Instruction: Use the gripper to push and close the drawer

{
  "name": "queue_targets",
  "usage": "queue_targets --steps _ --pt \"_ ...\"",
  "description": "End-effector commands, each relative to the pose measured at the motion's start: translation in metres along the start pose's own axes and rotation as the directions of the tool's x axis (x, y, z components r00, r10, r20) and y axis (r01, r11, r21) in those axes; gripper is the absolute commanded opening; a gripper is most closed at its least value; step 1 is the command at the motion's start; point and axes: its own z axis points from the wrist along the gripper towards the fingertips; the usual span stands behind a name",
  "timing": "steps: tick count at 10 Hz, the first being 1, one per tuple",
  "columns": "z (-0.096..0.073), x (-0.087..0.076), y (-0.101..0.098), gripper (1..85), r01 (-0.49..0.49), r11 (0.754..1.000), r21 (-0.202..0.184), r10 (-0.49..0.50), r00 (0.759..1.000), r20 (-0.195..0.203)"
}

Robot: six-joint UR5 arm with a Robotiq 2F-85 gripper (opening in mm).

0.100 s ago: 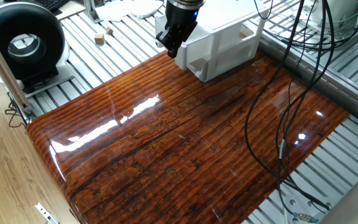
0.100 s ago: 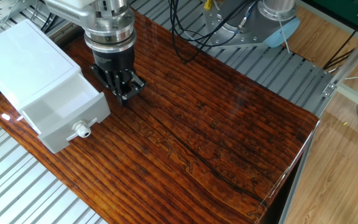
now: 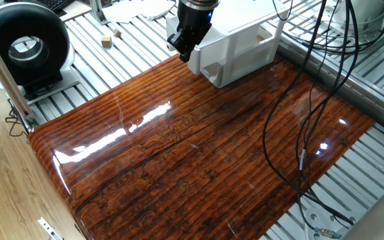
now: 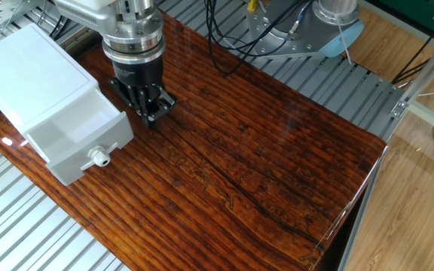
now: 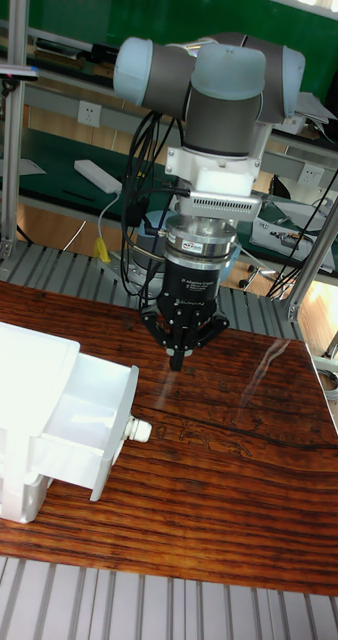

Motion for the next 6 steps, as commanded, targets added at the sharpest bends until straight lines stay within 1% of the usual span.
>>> queue_targets --steps 1,6 --pt "-0.0014 -0.0018 0.003 1.0 -0.004 1.0 -0.013 0.004 1.0 0.006" --pt "-0.0014 -0.0061 0.0053 1.0 -0.02 1.0 -0.019 0.02 1.0 0.021"
